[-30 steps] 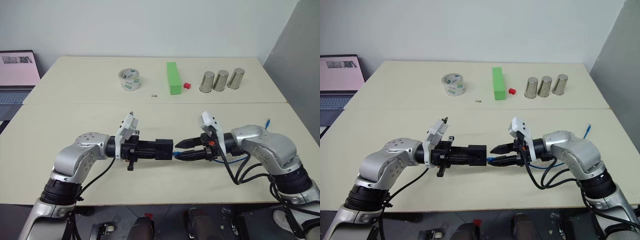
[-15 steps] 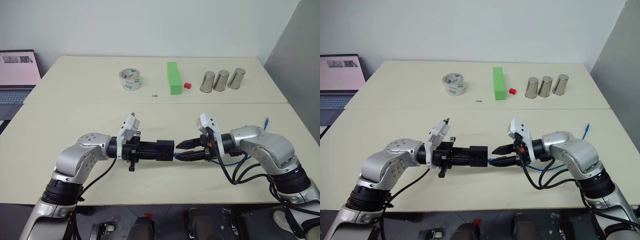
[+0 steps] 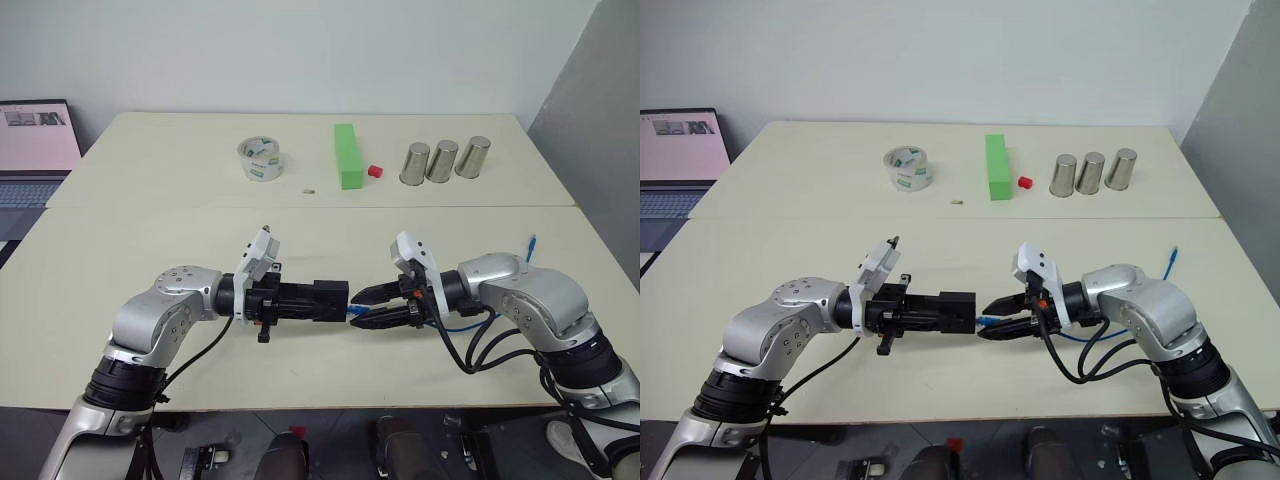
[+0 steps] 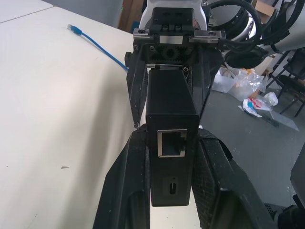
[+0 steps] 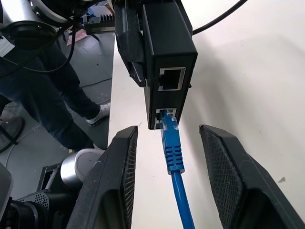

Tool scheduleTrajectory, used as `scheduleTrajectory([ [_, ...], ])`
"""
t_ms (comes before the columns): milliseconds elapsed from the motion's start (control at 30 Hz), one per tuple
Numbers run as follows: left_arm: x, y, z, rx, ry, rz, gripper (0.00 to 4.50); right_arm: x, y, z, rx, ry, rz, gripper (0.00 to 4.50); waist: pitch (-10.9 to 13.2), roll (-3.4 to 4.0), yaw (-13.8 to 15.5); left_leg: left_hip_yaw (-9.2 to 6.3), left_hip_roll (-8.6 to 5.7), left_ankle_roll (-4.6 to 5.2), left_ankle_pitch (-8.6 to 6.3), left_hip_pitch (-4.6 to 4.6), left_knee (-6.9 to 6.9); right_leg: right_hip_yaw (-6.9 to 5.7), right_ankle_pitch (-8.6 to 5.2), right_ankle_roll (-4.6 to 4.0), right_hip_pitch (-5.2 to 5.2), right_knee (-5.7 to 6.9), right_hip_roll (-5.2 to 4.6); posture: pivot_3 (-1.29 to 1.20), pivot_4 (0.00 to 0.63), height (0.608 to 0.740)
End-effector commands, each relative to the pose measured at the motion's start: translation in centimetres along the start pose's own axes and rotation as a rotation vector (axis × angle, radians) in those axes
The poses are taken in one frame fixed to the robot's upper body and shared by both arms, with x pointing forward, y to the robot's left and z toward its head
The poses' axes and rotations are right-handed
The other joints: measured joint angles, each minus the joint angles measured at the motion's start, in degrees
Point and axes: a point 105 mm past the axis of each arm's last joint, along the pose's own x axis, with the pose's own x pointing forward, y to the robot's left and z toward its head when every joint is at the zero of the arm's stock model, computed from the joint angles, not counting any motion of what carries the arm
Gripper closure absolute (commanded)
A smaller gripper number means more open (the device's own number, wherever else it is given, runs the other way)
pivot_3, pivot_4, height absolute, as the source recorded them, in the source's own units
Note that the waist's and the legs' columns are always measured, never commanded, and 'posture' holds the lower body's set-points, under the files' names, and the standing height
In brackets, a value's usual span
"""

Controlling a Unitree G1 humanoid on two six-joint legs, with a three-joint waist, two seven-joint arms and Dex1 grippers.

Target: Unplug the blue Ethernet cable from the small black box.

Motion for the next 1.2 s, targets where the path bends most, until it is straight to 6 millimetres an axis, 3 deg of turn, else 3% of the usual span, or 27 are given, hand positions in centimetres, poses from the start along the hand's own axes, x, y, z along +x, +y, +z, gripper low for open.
scheduleTrajectory([
  [33, 0.0, -0.3, 0.7, 0.043, -0.013, -0.009, 3.73, -0.3, 0.2, 0.7, -0.032, -0.014, 0.004, 2.86, 0.0, 0.0, 0.0, 0.0, 0.0, 0.0, 0.0, 0.0, 0.0, 0.0, 0.0, 0.0, 0.0, 0.0, 0.0, 0.0, 0.15, 0.74],
  [300, 0.2, -0.4, 0.6, 0.041, -0.016, -0.016, 3.73, -0.2, 0.2, 0.7, -0.032, -0.007, 0.011, 4.48, 0.0, 0.0, 0.0, 0.0, 0.0, 0.0, 0.0, 0.0, 0.0, 0.0, 0.0, 0.0, 0.0, 0.0, 0.0, 0.0, 0.15, 0.74],
  [867, 0.6, -0.9, 0.1, 0.029, -0.01, -0.026, 3.73, -0.1, 1.1, 0.8, -0.038, 0.009, 0.086, 4.48, 0.0, 0.0, 0.0, 0.0, 0.0, 0.0, 0.0, 0.0, 0.0, 0.0, 0.0, 0.0, 0.0, -0.01, 0.0, 0.0, 0.15, 0.74],
  [1000, 0.5, -0.8, 0.1, 0.029, -0.009, -0.022, 3.73, -0.1, 1.2, 0.7, -0.054, 0.013, 0.084, 3.26, 0.0, 0.0, 0.0, 0.0, 0.0, 0.0, 0.0, 0.0, -0.01, 0.0, 0.0, 0.0, 0.0, -0.01, 0.0, 0.0, 0.15, 0.74],
  [1200, 0.5, -0.7, 0.1, 0.031, -0.009, -0.022, 3.73, 0.2, 1.0, 0.6, -0.045, 0.01, 0.066, 3.13, 0.0, 0.0, 0.0, 0.0, 0.0, 0.0, 0.0, 0.0, 0.0, 0.0, 0.0, 0.0, 0.0, 0.0, 0.0, 0.0, 0.15, 0.74],
])
